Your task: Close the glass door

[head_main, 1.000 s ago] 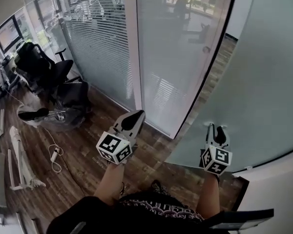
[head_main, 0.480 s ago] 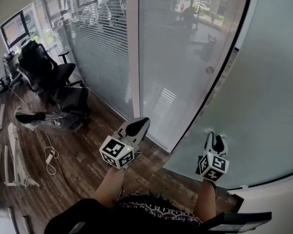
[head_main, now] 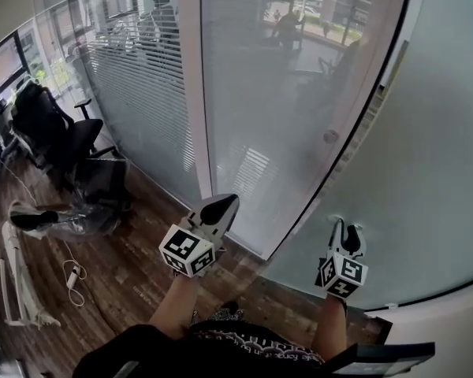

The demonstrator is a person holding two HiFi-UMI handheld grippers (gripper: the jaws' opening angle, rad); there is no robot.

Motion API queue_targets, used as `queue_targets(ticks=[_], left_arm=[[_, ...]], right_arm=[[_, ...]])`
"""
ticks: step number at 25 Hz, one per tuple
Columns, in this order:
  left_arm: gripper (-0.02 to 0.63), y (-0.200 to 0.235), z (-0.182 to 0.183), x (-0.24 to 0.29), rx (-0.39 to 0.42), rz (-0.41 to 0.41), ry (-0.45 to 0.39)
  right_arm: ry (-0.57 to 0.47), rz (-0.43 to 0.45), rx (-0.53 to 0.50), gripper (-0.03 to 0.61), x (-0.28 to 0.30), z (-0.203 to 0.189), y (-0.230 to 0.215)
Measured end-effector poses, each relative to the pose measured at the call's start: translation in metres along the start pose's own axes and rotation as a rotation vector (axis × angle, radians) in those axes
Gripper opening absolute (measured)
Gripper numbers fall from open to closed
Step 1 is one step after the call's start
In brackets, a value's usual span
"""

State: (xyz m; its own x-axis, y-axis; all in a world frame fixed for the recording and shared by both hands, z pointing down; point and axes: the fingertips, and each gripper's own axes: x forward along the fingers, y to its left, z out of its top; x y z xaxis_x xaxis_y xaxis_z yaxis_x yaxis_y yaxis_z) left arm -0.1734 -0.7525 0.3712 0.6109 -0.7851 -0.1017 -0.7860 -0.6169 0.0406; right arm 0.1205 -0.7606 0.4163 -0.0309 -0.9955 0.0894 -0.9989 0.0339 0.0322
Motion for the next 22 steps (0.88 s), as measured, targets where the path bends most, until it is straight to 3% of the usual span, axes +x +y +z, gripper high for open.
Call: queue_targets(ticks=[7, 22], left_arm=[[0.002, 0.029, 0.021, 0.044, -0.018, -0.040, -0.015], [0.002, 0.038, -0.003, 0.077, 0.000, -0.139, 0.011]], right_arm=[[0.008, -0.061, 0.005, 0.107, 0.036, 0.027, -0.014], [0.027, -0.143, 0.035, 0.107, 0.074, 0.007, -0.034]])
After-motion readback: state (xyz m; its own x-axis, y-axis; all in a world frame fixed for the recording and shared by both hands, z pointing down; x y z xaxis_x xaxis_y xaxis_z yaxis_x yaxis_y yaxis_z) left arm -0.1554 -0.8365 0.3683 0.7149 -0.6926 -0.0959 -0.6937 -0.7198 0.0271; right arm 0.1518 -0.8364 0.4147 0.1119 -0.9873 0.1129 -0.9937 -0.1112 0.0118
